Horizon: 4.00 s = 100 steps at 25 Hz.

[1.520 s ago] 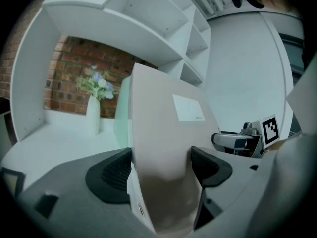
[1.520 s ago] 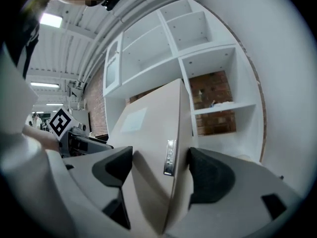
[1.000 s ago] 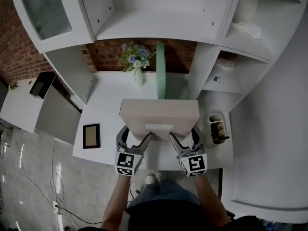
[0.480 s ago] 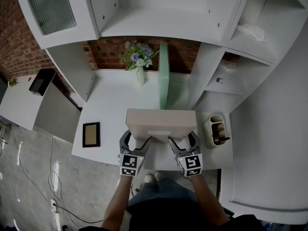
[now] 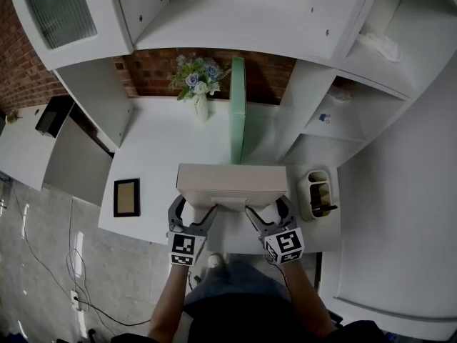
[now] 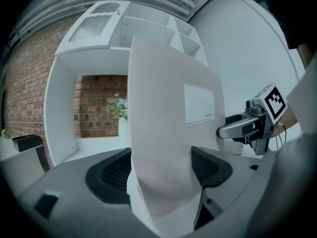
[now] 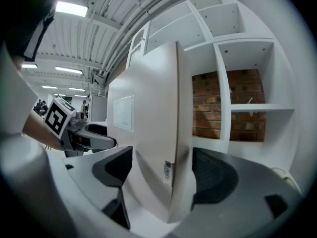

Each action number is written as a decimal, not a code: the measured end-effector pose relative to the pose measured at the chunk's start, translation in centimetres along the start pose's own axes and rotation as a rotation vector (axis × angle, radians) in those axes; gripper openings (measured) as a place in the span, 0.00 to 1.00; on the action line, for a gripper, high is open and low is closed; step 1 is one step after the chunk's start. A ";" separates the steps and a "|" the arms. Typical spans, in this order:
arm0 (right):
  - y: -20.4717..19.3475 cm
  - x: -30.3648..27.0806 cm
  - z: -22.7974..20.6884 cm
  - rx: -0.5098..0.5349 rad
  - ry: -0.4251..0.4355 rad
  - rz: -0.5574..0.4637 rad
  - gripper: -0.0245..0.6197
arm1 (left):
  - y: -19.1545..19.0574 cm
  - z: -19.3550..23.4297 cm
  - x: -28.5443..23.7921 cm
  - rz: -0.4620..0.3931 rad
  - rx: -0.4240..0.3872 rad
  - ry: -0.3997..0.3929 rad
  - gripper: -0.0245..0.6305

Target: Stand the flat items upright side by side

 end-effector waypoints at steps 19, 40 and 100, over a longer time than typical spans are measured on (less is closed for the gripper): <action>4.1 -3.5 0.1 0.070 0.840 0.128 0.71 | -0.1 0.9 1.6 0.041 0.095 0.074 0.56; 5.5 4.0 -1.8 0.043 0.412 -0.008 0.44 | 3.1 -2.8 -1.0 -0.039 0.056 -0.089 0.56; 7.3 -14.4 -16.9 -0.073 -0.542 -0.040 0.48 | 6.0 1.8 -9.5 -0.019 0.139 -0.011 0.56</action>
Point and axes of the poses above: the fingertips, and each gripper's own axes: x backward along the fingers, z to its left, y out of its top, the point moved 3 cm from there along x, backward along the fingers, and after that the axes turned 12 degrees about y, right-handed, at the moved point
